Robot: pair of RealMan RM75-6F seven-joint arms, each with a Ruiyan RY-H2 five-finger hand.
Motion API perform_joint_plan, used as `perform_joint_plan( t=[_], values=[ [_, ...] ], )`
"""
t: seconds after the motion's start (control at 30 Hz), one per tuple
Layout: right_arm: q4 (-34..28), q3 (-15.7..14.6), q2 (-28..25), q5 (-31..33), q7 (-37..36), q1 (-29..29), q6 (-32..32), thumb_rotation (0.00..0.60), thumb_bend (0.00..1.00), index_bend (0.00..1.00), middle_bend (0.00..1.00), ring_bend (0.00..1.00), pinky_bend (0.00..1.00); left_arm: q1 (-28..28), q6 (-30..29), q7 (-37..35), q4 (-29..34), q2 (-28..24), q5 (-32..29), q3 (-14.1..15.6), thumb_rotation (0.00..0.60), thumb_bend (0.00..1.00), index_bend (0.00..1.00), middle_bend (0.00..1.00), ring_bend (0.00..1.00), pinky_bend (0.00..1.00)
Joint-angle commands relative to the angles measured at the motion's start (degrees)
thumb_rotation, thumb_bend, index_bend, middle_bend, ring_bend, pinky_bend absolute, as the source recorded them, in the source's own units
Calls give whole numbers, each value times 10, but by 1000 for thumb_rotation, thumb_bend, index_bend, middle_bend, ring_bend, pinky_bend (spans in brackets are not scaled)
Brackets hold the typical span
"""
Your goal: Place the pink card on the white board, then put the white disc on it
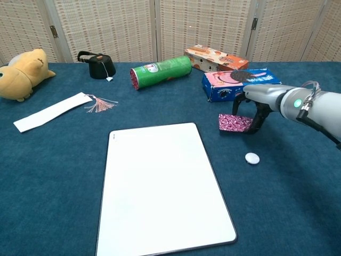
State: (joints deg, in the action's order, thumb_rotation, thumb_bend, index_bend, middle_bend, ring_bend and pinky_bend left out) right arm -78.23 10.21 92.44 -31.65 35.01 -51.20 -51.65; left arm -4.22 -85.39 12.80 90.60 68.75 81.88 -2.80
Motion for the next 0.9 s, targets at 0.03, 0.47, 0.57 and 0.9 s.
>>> perform_joint_plan(
  t=[0.03, 0.47, 0.57, 0.9],
  values=[
    [-50, 0, -21, -28, 0, 1, -14, 600, 297, 356, 165, 119, 30, 0, -1, 2, 3, -2, 0, 0, 600, 131, 165, 53, 82, 0],
    [-148, -13, -2, -47, 53, -40, -26, 600, 297, 356, 163, 119, 30, 4, -3, 3, 8, -8, -3, 0, 600, 132, 165, 53, 82, 0],
    [-150, -18, 9, -43, 66, -50, -29, 600, 297, 356, 163, 119, 29, 6, -4, 1, 6, -8, -3, 1, 600, 132, 165, 53, 82, 0],
    [-153, -29, 30, -42, 97, -73, -42, 600, 298, 307, 153, 109, 29, 7, -3, -4, 2, -7, -3, 1, 600, 131, 166, 53, 81, 0]
  ],
)
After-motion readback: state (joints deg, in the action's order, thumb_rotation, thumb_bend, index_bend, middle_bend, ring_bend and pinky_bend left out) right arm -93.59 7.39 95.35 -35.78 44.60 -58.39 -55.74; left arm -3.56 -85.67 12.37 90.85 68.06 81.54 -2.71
